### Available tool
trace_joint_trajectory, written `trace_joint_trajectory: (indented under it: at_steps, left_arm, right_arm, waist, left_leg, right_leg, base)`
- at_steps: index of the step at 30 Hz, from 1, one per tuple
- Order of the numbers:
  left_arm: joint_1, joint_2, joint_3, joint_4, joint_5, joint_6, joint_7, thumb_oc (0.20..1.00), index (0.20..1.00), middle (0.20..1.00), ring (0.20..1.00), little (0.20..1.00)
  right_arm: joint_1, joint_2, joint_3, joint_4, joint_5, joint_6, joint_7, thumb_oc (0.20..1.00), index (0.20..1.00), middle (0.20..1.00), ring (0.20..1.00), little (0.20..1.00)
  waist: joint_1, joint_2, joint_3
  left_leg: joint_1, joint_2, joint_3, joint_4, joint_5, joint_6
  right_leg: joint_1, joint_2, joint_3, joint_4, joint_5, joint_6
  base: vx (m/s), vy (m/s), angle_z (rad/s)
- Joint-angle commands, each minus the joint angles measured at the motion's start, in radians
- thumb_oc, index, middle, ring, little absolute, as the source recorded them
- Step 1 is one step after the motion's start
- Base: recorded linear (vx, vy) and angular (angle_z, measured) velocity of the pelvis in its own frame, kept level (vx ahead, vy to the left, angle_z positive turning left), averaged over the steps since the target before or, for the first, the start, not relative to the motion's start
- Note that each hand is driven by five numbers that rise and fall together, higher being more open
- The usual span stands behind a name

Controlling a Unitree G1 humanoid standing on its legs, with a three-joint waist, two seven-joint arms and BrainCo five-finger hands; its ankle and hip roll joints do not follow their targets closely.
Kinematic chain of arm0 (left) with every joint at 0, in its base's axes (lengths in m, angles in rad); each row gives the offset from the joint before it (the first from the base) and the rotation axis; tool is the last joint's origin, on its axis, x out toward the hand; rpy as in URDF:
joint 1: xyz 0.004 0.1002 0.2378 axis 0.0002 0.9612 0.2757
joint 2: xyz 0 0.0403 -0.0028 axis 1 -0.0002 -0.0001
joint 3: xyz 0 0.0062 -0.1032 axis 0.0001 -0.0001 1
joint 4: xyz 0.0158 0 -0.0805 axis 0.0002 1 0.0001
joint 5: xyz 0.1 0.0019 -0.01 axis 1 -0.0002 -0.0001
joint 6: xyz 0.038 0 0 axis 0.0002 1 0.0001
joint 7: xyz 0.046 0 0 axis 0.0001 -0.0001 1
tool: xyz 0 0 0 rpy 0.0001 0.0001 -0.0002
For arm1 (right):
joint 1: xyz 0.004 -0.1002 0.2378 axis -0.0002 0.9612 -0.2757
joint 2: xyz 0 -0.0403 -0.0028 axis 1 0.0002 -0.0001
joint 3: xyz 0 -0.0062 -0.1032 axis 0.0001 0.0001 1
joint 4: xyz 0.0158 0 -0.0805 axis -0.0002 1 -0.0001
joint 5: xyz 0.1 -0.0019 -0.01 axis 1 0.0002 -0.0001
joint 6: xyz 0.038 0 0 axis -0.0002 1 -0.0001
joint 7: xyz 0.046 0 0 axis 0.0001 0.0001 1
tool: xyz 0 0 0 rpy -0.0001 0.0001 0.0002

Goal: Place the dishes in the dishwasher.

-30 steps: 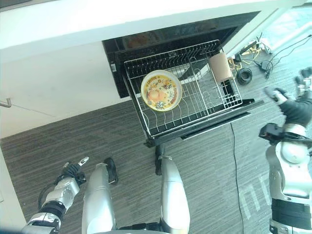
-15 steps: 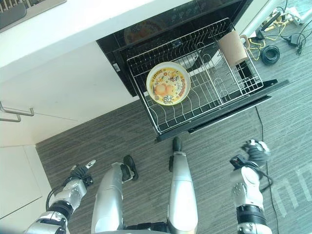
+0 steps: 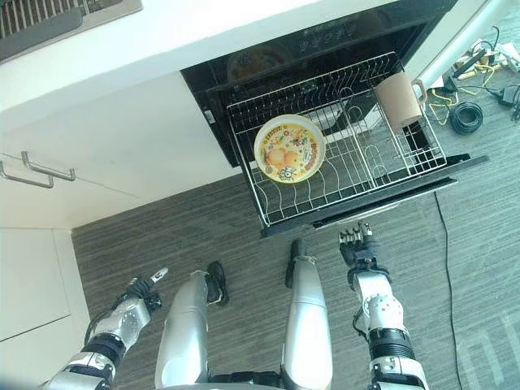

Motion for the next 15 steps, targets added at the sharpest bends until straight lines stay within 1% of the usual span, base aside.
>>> trace_joint_trajectory:
  at_steps: [1,4,6,7,8,9,10,13,15]
  left_arm:
    - [0.061,0.029,-0.049,0.013,0.021,0.008,0.046,1.0,1.0,1.0,1.0,1.0]
    - [0.089,0.027,-0.061,0.005,0.022,0.037,0.071,1.0,1.0,1.0,1.0,1.0]
    - [0.081,0.038,-0.07,0.012,0.013,0.058,0.077,1.0,1.0,1.0,1.0,1.0]
    - [0.079,0.04,-0.074,0.023,0.015,0.075,0.068,1.0,1.0,1.0,1.0,1.0]
    - [0.077,0.04,-0.077,0.03,0.023,0.086,0.06,1.0,1.0,1.0,1.0,1.0]
    - [0.07,0.042,-0.093,0.047,0.044,0.11,0.044,1.0,1.0,1.0,1.0,1.0]
    - [0.067,0.042,-0.099,0.059,0.048,0.115,0.041,1.0,1.0,1.0,1.0,1.0]
    - [0.06,0.038,-0.11,0.109,0.055,0.135,0.027,1.0,1.0,1.0,1.0,1.0]
    - [0.061,0.04,-0.122,0.136,0.063,0.15,-0.002,1.0,1.0,1.0,1.0,1.0]
  right_arm:
    - [0.032,-0.019,0.007,-0.066,-0.046,0.031,0.025,0.2,0.2,0.2,0.2,0.2]
    - [-0.038,-0.059,0.015,-0.161,-0.127,0.098,-0.026,0.2,0.2,0.2,0.2,0.2]
    - [-0.104,-0.083,0.027,-0.17,-0.143,0.132,-0.051,0.2,0.2,0.2,0.2,0.2]
    - [-0.139,-0.091,0.037,-0.163,-0.12,0.172,-0.06,0.2,0.2,0.2,0.2,0.2]
    - [-0.162,-0.094,0.048,-0.154,-0.123,0.188,-0.067,0.2,0.2,0.2,0.2,0.2]
    - [-0.227,-0.114,0.067,-0.11,-0.147,0.214,-0.089,0.2,0.2,0.2,0.2,0.2]
    - [-0.257,-0.126,0.074,-0.081,-0.145,0.224,-0.092,0.2,0.2,0.2,0.2,0.2]
    - [-0.382,-0.153,0.104,0.042,-0.161,0.251,-0.111,0.2,0.2,0.2,0.2,0.2]
    - [-0.463,-0.178,0.126,0.116,-0.182,0.258,-0.135,0.2,0.2,0.2,0.2,0.2]
  waist:
    - [0.036,-0.011,-0.095]
    - [0.059,-0.005,-0.102]
    - [0.065,0.001,-0.104]
    - [0.071,0.004,-0.105]
    - [0.076,0.007,-0.105]
    - [0.091,0.012,-0.107]
    - [0.098,0.015,-0.106]
    - [0.123,0.026,-0.1]
    - [0.138,0.037,-0.094]
  left_leg:
    - [-0.041,-0.033,-0.066,-0.111,0.096,0.025]
    - [-0.051,-0.025,-0.073,-0.069,0.1,0.025]
    - [-0.055,-0.023,-0.081,-0.058,0.104,0.021]
    - [-0.057,-0.024,-0.089,-0.048,0.108,0.016]
    - [-0.057,-0.024,-0.093,-0.045,0.111,0.014]
    - [-0.055,-0.024,-0.099,-0.046,0.121,0.009]
    - [-0.054,-0.024,-0.103,-0.046,0.126,0.007]
    - [-0.048,-0.026,-0.116,-0.046,0.144,-0.002]
    - [-0.049,-0.028,-0.125,-0.042,0.156,-0.006]
  right_leg:
    - [0.016,-0.029,-0.014,0.048,-0.068,0.018]
    - [0.011,-0.054,-0.035,0.121,-0.086,0.012]
    - [0.01,-0.055,-0.031,0.153,-0.102,0.007]
    - [0.013,-0.057,-0.033,0.17,-0.111,0.003]
    - [0.015,-0.059,-0.034,0.18,-0.115,0.0]
    - [0.017,-0.065,-0.039,0.2,-0.125,-0.006]
    - [0.017,-0.068,-0.041,0.209,-0.129,-0.008]
    - [0.02,-0.079,-0.048,0.24,-0.142,-0.017]
    - [0.015,-0.086,-0.047,0.268,-0.152,-0.025]
  base:
    - [0.1,-0.086,0.13]
    - [0.19,-0.104,0.12]
    - [0.17,-0.12,0.3]
    - [0.19,-0.117,0.15]
    - [0.23,-0.105,0.17]
    - [0.2,-0.084,0.16]
    - [0.21,-0.083,0.11]
    - [0.2,-0.031,0.08]
    - [0.23,0.043,0.03]
